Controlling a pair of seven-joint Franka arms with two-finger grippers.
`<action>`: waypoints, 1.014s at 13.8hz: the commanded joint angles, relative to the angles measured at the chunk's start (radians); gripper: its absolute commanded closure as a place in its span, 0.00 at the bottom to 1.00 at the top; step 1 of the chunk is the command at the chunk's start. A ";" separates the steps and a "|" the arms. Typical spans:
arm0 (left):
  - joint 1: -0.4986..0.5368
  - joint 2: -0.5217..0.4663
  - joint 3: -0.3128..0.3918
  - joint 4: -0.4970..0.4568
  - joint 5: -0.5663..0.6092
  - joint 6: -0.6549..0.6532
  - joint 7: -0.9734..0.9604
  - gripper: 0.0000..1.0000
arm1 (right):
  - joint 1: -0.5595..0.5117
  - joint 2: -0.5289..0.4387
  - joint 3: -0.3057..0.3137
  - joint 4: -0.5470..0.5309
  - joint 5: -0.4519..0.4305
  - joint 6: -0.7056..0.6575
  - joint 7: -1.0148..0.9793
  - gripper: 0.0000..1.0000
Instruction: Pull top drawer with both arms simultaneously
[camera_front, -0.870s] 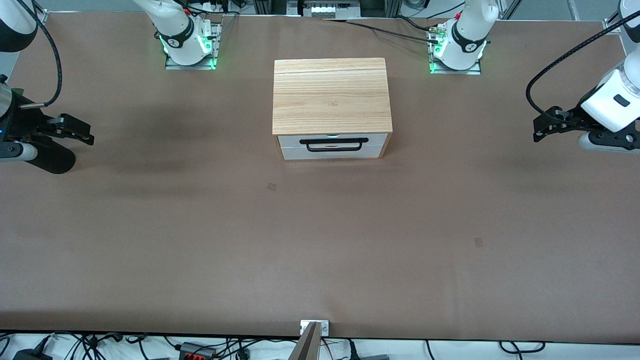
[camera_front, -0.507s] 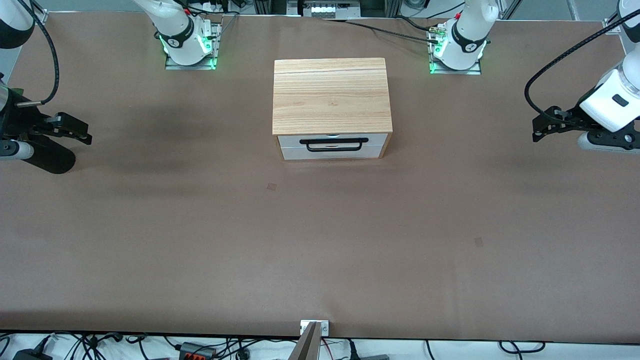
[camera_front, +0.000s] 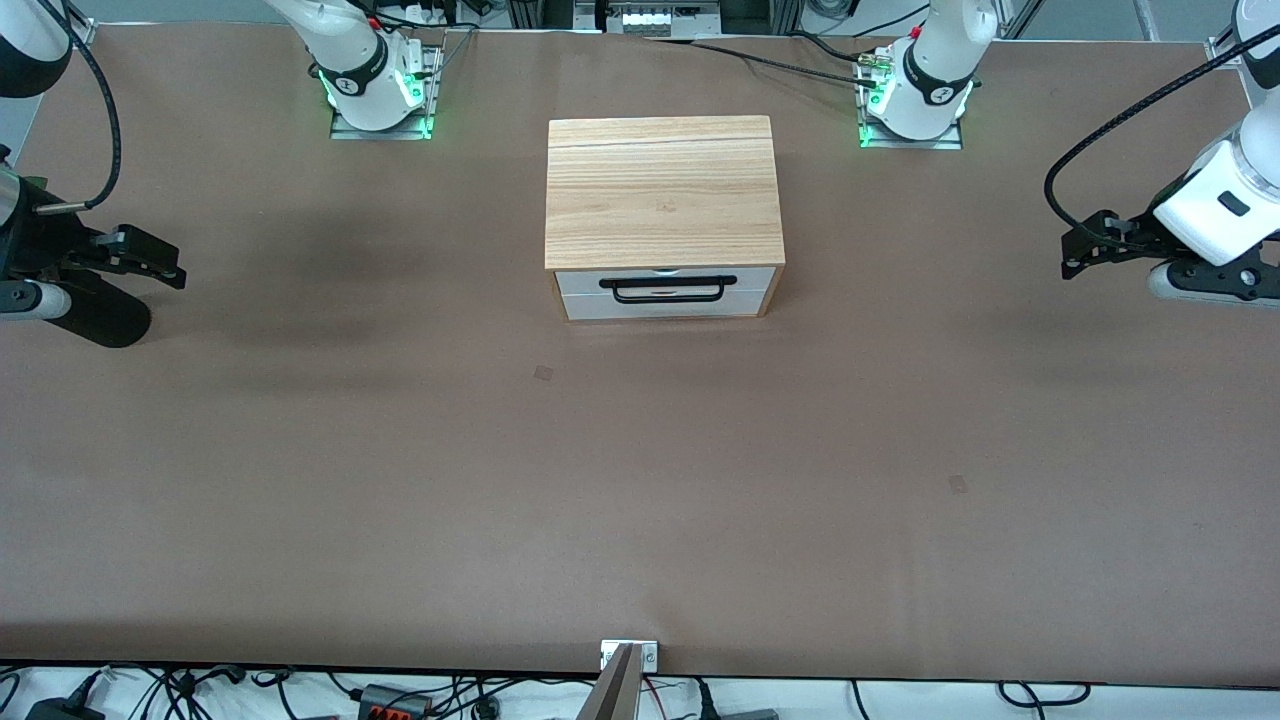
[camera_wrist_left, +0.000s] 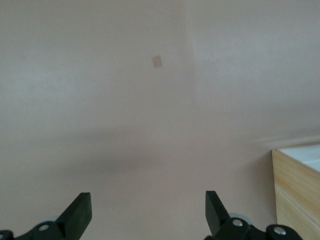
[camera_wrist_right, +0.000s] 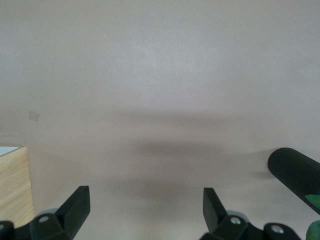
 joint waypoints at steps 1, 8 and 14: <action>-0.019 0.022 0.001 0.048 -0.014 -0.079 0.012 0.00 | 0.003 0.016 0.010 0.014 -0.002 -0.014 0.013 0.00; -0.002 0.062 0.004 0.059 -0.309 -0.288 0.021 0.00 | 0.069 0.160 0.015 0.017 0.041 0.078 0.013 0.00; -0.005 0.156 0.004 0.026 -0.605 -0.282 0.050 0.00 | 0.073 0.302 0.013 0.009 0.335 0.265 -0.057 0.00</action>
